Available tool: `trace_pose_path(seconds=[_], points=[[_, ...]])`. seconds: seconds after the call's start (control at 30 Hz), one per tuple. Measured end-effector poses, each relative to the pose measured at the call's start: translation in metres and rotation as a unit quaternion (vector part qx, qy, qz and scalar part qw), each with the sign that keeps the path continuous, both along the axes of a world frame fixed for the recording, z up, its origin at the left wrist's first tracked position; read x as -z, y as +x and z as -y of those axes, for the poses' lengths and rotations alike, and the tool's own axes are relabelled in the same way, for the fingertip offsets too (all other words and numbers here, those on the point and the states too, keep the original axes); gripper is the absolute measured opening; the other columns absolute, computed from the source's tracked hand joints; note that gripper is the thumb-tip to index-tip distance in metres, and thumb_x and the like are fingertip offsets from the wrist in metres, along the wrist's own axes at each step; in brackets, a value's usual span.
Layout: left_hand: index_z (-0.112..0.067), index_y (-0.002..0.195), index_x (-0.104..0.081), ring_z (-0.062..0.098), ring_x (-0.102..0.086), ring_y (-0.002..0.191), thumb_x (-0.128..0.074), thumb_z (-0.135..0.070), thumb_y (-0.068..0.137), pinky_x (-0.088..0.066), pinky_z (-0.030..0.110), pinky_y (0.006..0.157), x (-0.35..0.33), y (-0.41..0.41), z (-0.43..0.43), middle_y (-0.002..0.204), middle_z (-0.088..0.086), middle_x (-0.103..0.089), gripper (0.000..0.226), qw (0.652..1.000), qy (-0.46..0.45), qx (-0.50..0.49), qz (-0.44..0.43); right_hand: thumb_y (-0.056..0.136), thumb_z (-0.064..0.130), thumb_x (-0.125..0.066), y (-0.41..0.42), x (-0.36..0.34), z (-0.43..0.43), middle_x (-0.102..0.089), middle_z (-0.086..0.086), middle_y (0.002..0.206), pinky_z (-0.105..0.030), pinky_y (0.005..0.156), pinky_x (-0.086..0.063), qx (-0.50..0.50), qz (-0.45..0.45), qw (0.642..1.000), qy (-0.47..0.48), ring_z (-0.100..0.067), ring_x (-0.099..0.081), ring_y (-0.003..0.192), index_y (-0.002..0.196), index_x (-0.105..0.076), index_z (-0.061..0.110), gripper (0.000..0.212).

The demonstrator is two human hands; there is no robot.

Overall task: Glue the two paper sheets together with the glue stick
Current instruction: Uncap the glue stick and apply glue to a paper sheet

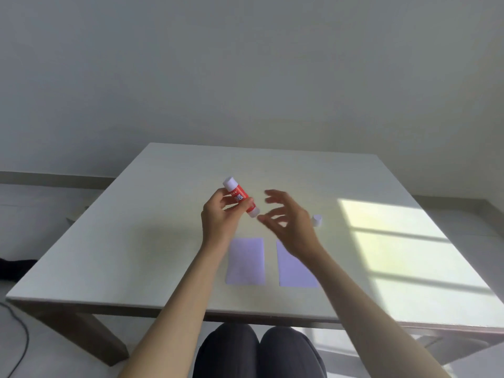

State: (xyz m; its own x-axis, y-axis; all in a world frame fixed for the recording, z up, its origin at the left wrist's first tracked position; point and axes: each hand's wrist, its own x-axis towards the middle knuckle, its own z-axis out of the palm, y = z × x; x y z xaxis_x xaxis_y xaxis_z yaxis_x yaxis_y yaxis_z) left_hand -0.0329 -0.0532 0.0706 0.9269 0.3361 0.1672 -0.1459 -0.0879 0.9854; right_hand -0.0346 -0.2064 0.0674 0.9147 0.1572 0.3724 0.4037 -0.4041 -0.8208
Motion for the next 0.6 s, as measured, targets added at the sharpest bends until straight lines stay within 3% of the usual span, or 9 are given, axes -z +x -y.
trace_pose_path(seconds=[0.07, 0.17, 0.27, 0.33, 0.43, 0.5, 0.57, 0.6], points=[[-0.026, 0.080, -0.067, -0.001, -0.068, 0.072, -0.076, -0.026, 0.072, -0.048, 0.021, 0.070, -0.003, -0.003, 0.008, 0.073, -0.014, -0.073, 0.013, 1.000, -0.031, 0.002, 0.006, 0.083, 0.013, -0.069, -0.008, -0.003, -0.017, -0.065, 0.009, 0.094, -0.020, 0.068, -0.054, -0.007, -0.034, 0.997, 0.071, -0.014, -0.066, 0.074, 0.105, -0.059, 0.013, 0.024], [-0.023, 0.081, -0.070, 0.004, -0.070, 0.077, -0.076, -0.025, 0.073, -0.050, 0.018, 0.071, -0.008, -0.006, 0.013, 0.078, -0.011, -0.076, 0.010, 0.997, -0.077, 0.015, 0.011, 0.086, 0.009, -0.067, -0.007, -0.008, -0.020, -0.066, -0.004, 0.081, -0.033, 0.069, -0.056, 0.001, -0.087, 0.977, 0.197, -0.022, -0.066, 0.068, 0.096, -0.060, 0.002, 0.015], [-0.019, 0.082, -0.071, 0.004, -0.069, 0.077, -0.076, -0.024, 0.075, -0.049, 0.011, 0.068, -0.013, -0.009, 0.014, 0.079, -0.008, -0.076, 0.010, 0.994, -0.107, 0.031, 0.013, 0.088, 0.009, -0.063, -0.008, -0.009, -0.019, -0.065, -0.009, 0.076, -0.027, 0.066, -0.054, -0.049, -0.144, 0.945, 0.288, -0.019, -0.064, 0.063, 0.101, -0.061, -0.007, 0.020], [-0.019, 0.082, -0.070, 0.008, -0.069, 0.081, -0.075, -0.023, 0.075, -0.050, 0.014, 0.072, -0.016, -0.010, 0.015, 0.084, -0.004, -0.076, 0.009, 0.991, -0.126, 0.048, 0.008, 0.093, 0.012, -0.055, -0.008, -0.009, -0.020, -0.063, -0.010, 0.073, -0.024, 0.059, -0.053, -0.072, -0.194, 0.914, 0.348, -0.017, -0.062, 0.056, 0.092, -0.062, -0.005, 0.019], [-0.021, 0.081, -0.070, 0.010, -0.069, 0.083, -0.075, -0.021, 0.076, -0.049, 0.020, 0.078, -0.015, -0.014, 0.018, 0.088, -0.001, -0.076, 0.007, 0.989, -0.133, 0.065, 0.000, 0.099, 0.028, -0.043, -0.008, -0.014, -0.021, -0.055, -0.006, 0.059, -0.021, 0.045, -0.044, -0.053, -0.334, 0.864, 0.373, -0.015, -0.052, 0.042, 0.078, -0.062, 0.002, 0.038], [-0.020, 0.084, -0.070, 0.003, -0.068, 0.079, -0.074, -0.022, 0.076, -0.046, 0.015, 0.074, -0.013, -0.017, 0.021, 0.085, -0.006, -0.076, 0.009, 0.989, -0.126, 0.073, -0.004, 0.099, 0.038, -0.037, -0.007, -0.015, -0.019, -0.051, -0.003, 0.052, -0.022, 0.042, -0.037, -0.014, -0.354, 0.885, 0.302, -0.015, -0.045, 0.038, 0.070, -0.061, 0.006, 0.049], [-0.022, 0.083, -0.071, 0.002, -0.068, 0.080, -0.074, -0.022, 0.077, -0.045, 0.014, 0.075, -0.012, -0.018, 0.023, 0.084, -0.008, -0.076, 0.007, 0.988, -0.131, 0.080, -0.002, 0.099, 0.038, -0.037, -0.010, -0.013, -0.016, -0.052, -0.006, 0.055, -0.025, 0.044, -0.037, 0.004, -0.286, 0.924, 0.254, -0.017, -0.047, 0.039, 0.072, -0.061, 0.005, 0.049], [-0.023, 0.081, -0.071, 0.003, -0.068, 0.082, -0.073, -0.021, 0.078, -0.047, 0.017, 0.078, -0.013, -0.018, 0.023, 0.083, -0.008, -0.076, 0.005, 0.988, -0.136, 0.079, 0.002, 0.099, 0.034, -0.041, -0.011, -0.011, -0.014, -0.055, -0.008, 0.059, -0.027, 0.048, -0.042, -0.008, -0.236, 0.937, 0.257, -0.019, -0.052, 0.043, 0.083, -0.062, 0.003, 0.041]])
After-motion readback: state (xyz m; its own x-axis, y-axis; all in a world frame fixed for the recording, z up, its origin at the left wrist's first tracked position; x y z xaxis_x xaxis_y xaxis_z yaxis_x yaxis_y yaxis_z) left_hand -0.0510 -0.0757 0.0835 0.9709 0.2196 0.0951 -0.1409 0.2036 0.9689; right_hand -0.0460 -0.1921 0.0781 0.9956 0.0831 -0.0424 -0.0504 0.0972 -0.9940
